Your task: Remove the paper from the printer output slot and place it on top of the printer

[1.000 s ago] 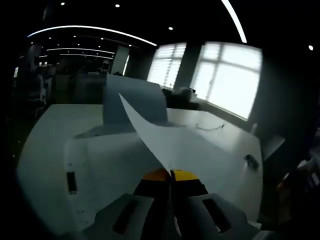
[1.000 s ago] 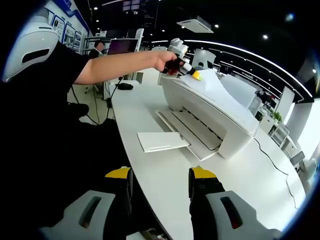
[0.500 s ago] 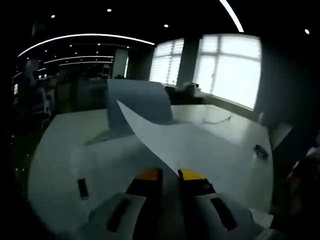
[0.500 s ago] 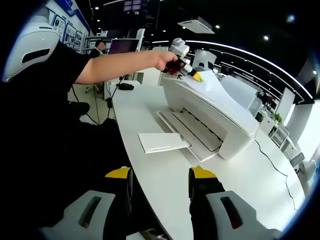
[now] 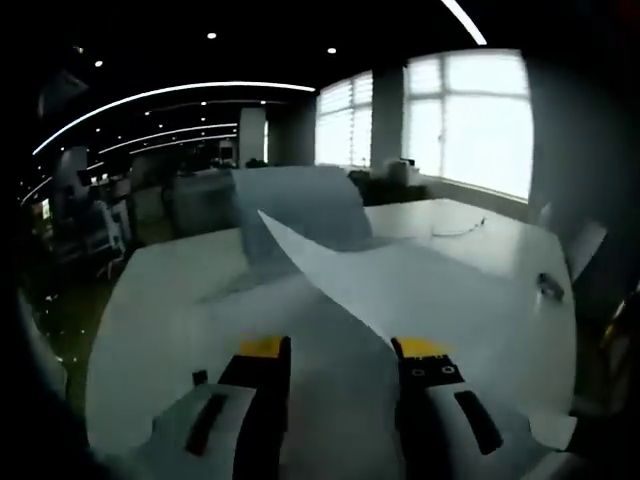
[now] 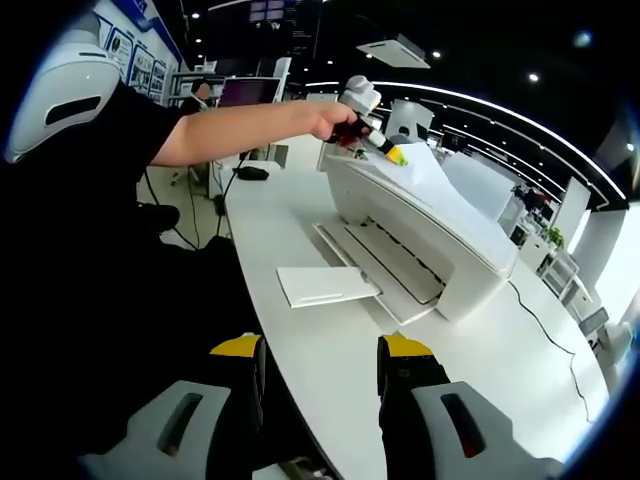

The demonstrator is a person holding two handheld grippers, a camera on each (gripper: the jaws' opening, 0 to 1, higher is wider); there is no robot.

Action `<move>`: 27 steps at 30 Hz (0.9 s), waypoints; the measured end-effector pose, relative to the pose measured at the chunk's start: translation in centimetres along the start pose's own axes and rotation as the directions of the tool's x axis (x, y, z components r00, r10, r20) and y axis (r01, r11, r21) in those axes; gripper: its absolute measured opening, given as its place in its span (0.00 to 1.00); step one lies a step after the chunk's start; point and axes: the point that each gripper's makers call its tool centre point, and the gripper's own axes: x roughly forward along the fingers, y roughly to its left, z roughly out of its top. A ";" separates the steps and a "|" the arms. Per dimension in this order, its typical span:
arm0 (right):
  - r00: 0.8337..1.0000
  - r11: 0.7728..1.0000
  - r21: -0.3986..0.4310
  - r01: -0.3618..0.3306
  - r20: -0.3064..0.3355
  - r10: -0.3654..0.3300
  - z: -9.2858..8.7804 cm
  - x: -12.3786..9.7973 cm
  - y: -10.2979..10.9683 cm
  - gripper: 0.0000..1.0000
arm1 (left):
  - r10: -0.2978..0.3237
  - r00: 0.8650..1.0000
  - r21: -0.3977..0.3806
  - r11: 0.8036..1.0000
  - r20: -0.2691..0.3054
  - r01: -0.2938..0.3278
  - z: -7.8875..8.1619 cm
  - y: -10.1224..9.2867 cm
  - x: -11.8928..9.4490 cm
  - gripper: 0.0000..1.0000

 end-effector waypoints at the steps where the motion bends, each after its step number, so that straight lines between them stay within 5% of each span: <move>1: 1.000 1.000 0.000 0.000 0.000 0.000 0.0 0.0 0.0 0.40 | 0.013 1.000 0.007 1.000 0.000 -0.013 0.0 0.2 -0.1 0.55; 12: 1.000 1.000 -0.004 0.000 -0.001 0.000 0.1 0.0 0.1 0.40 | 0.030 1.000 0.002 1.000 0.006 -0.030 0.5 0.6 -0.3 0.60; 27: 1.000 1.000 -0.001 -0.004 -0.003 0.004 0.0 0.2 0.2 0.40 | -0.071 0.995 -0.095 0.992 0.065 0.077 1.5 -0.5 -0.5 0.66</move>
